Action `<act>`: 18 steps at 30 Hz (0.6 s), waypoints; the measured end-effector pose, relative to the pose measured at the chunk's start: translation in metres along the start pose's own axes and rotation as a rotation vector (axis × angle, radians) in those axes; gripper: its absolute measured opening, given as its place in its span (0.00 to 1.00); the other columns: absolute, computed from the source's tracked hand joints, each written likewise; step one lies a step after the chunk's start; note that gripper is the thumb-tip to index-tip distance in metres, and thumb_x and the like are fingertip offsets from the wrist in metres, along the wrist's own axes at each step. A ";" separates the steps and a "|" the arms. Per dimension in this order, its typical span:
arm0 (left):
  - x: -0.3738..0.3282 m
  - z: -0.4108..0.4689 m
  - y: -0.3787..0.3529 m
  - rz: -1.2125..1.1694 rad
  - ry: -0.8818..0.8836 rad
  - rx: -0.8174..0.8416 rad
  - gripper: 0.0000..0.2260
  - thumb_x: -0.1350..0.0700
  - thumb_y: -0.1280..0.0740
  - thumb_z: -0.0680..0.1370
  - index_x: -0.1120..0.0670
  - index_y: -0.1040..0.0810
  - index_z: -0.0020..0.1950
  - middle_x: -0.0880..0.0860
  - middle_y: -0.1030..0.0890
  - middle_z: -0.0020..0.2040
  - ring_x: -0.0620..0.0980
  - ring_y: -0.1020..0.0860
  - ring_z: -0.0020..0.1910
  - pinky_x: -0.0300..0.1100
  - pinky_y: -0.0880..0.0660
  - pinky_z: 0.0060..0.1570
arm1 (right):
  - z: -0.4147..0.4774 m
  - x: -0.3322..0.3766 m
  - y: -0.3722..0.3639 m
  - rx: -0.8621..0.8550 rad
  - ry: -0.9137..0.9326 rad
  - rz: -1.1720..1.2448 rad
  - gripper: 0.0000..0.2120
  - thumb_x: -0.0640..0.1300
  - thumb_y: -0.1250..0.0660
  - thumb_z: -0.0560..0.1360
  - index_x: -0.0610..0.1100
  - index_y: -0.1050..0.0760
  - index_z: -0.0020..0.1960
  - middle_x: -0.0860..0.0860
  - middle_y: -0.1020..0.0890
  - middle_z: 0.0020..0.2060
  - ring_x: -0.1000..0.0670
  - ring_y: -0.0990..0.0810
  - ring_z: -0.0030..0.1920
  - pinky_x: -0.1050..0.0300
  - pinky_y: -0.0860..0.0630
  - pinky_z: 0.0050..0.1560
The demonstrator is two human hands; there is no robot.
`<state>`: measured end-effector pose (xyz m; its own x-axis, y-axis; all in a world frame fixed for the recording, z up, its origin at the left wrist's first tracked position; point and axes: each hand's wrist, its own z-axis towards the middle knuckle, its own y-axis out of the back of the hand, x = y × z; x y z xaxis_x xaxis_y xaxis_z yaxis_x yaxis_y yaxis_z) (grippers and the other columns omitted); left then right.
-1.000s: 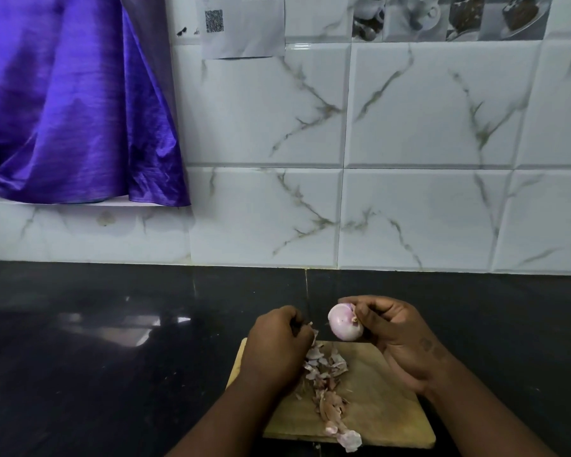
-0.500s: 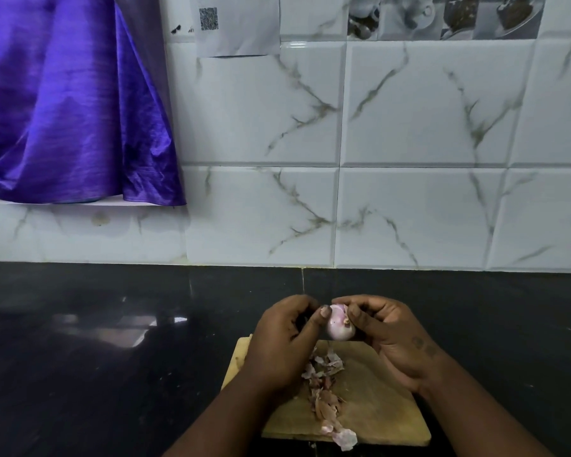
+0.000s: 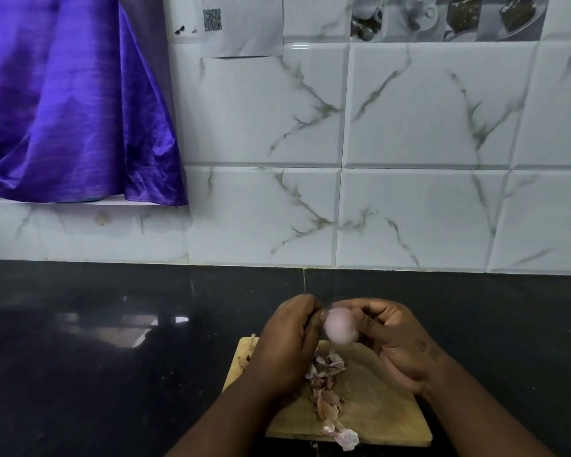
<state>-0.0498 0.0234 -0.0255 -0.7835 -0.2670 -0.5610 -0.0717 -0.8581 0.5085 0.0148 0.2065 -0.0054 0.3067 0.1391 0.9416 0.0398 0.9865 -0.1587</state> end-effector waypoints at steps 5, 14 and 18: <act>-0.002 0.001 -0.001 -0.011 0.103 0.003 0.14 0.53 0.37 0.86 0.44 0.32 0.41 0.45 0.26 0.39 0.44 0.28 0.39 0.38 0.33 0.38 | 0.000 -0.001 -0.002 0.024 0.008 0.114 0.33 0.57 0.14 0.55 0.38 0.14 0.53 0.35 0.14 0.53 0.41 0.13 0.51 0.51 0.15 0.49; 0.004 0.003 0.004 0.078 0.132 -0.032 0.13 0.62 0.30 0.76 0.43 0.16 0.48 0.41 0.18 0.46 0.42 0.21 0.48 0.40 0.24 0.47 | -0.003 0.001 -0.002 0.007 -0.078 0.112 0.32 0.57 0.15 0.59 0.38 0.15 0.55 0.36 0.14 0.54 0.41 0.13 0.47 0.50 0.15 0.41; 0.001 0.002 0.004 -0.010 0.137 -0.098 0.09 0.58 0.30 0.81 0.45 0.15 0.53 0.41 0.15 0.47 0.41 0.19 0.48 0.44 0.20 0.48 | -0.007 0.007 -0.002 0.005 -0.113 0.043 0.16 0.49 0.29 0.72 0.40 0.17 0.55 0.39 0.14 0.51 0.41 0.14 0.42 0.53 0.16 0.31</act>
<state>-0.0520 0.0206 -0.0221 -0.6913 -0.3093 -0.6530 -0.0135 -0.8980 0.4397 0.0235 0.2050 -0.0009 0.1989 0.1902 0.9614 0.0242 0.9797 -0.1988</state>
